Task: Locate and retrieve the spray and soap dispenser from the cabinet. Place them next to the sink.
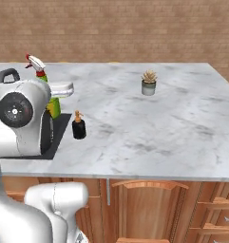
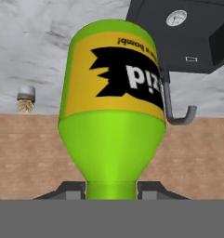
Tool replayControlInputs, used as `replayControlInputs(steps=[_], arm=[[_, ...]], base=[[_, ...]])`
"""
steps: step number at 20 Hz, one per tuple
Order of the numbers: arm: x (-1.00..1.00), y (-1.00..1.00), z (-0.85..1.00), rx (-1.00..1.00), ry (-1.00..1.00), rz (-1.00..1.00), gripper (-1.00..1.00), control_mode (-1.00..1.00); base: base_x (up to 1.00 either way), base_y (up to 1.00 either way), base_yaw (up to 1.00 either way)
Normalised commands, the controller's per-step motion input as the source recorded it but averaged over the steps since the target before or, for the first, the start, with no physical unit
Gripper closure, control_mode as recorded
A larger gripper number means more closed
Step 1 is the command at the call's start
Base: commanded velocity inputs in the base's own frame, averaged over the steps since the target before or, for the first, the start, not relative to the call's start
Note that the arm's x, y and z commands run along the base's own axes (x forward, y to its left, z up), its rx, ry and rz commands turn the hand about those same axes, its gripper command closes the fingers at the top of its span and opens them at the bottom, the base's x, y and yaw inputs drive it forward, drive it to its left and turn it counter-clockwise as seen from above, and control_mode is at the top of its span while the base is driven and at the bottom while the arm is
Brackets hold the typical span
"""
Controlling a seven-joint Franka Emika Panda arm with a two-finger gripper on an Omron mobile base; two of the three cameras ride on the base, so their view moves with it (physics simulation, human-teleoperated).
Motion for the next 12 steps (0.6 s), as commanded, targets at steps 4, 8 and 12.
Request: replayControlInputs(steps=[4,8,12], arm=[[0.17,-0.10,-0.42,-0.06,0.06,0.47,1.00,-1.00],[0.05,-0.01,-0.50,-0.12,0.01,0.41,1.00,-1.00],[0.06,0.00,-0.34,-0.07,-0.01,0.29,1.00,-1.00]], base=[[0.00,0.00,0.00],[0.00,0.00,0.00],[0.00,0.00,0.00]])
